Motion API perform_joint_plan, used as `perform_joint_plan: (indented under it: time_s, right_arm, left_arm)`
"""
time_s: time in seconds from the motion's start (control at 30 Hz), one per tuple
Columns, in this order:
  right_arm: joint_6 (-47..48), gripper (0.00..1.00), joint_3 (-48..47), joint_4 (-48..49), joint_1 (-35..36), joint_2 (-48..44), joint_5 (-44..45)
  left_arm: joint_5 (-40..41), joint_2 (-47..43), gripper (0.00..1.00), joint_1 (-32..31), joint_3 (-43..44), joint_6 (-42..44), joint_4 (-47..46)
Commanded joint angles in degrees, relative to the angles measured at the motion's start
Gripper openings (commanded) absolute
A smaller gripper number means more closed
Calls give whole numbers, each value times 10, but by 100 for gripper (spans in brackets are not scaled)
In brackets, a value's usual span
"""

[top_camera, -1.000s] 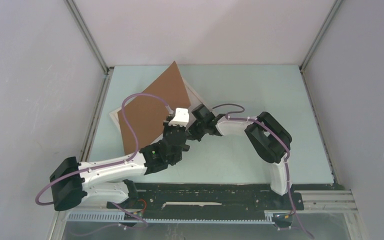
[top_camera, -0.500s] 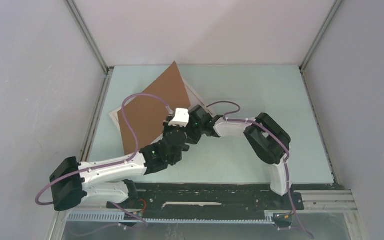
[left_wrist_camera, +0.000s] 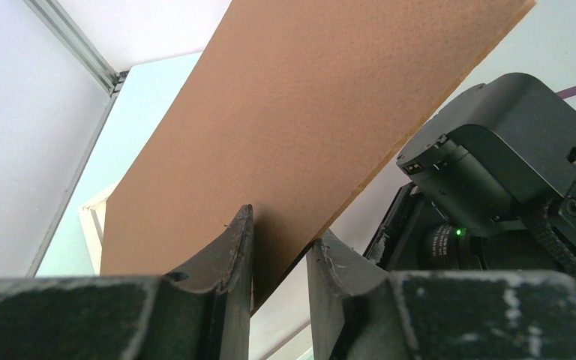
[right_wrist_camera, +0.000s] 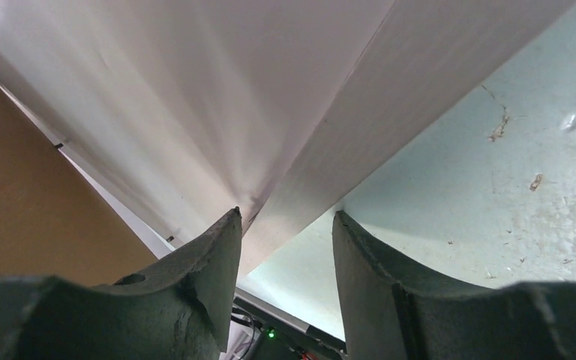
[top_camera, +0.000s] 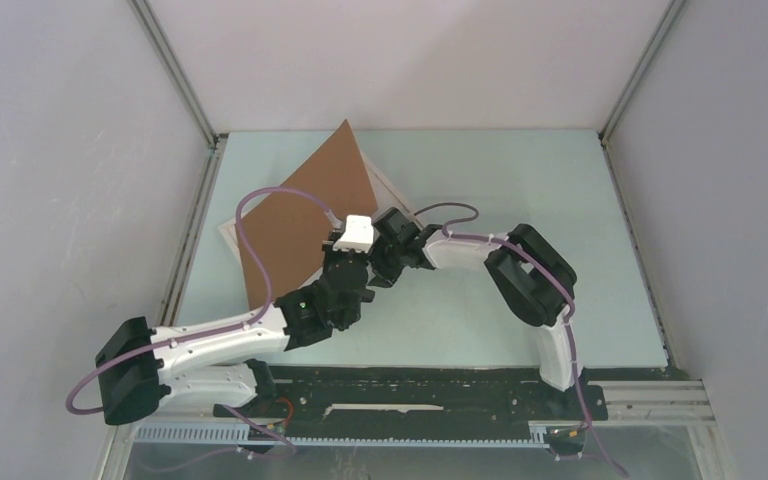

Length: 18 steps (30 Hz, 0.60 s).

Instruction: Put the photo into the frame

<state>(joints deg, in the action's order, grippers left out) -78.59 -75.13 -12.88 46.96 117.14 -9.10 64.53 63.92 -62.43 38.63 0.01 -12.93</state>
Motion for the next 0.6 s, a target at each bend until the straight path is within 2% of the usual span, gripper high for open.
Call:
perform_joint_plan:
  time_s: [0.0,0.2,0.23,0.3,0.4,0.57]
  right_arm:
    - [-1,54,-32,-59,-2,26,15]
    - [-6,33,-43,-85,-5,32,11]
    - [-5,25,-42,-86,-5,31,12]
    - [0,0,-35,-61,-5,26,14]
    - [-7,0,17,10,-4,4,14]
    - [2,1,33,16,-7,-27,34]
  left_arm:
    - [-9,-17,0,1,-9,-46,-47]
    - [-9,-15,0,1,-7,-45,-48]
    - [-10,-15,0,1,-7,-45,-48]
    - [-9,-13,0,1,-7,-46,-50]
    - [-5,-13,0,1,-9,-46,-49]
    - [-9,-18,0,1,-15,-52,-49]
